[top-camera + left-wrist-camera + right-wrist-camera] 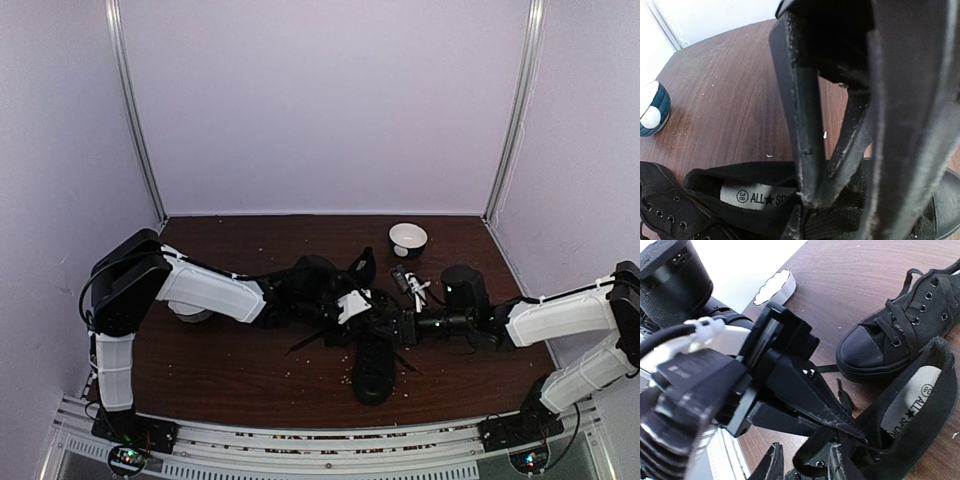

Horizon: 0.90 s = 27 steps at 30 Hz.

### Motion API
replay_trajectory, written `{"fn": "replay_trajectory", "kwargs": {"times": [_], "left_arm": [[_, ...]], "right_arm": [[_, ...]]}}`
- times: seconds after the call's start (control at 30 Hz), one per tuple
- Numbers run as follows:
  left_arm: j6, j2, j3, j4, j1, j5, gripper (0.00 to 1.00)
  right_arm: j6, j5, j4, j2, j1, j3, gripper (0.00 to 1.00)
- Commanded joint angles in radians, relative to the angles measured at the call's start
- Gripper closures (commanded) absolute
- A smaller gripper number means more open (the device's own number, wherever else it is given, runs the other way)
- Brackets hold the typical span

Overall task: Tie the shoes
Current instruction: Tie the loops with the shoelace on the shoe.

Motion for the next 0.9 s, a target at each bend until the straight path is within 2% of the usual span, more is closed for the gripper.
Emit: {"fn": "replay_trajectory", "kwargs": {"times": [0.0,0.13,0.27,0.4,0.47,0.6,0.87], "left_arm": [[-0.007,-0.021,0.022,0.015,0.005,0.022,1.0],[-0.007,-0.018,0.024,0.015,0.005,0.024,1.0],[-0.007,-0.018,0.027,0.012,0.005,0.024,1.0],[-0.006,-0.017,0.027,0.009,0.005,0.024,1.0],[-0.003,-0.018,0.027,0.007,0.005,0.022,1.0],[0.009,-0.018,0.022,0.01,0.003,0.006,0.9],[0.022,-0.018,0.014,0.018,0.003,0.013,0.86]], "right_arm": [[-0.005,0.048,0.044,0.007,0.02,-0.019,0.71],[-0.018,0.054,0.038,0.031,0.042,-0.015,0.74],[-0.022,0.057,0.028,0.051,0.046,-0.001,0.84],[-0.027,0.053,0.006,0.031,0.045,0.008,1.0],[-0.023,0.04,-0.004,0.016,0.044,0.017,1.0],[0.016,0.019,0.004,-0.005,0.026,0.036,1.0],[0.05,0.002,0.008,0.0,0.009,0.07,1.0]]}}
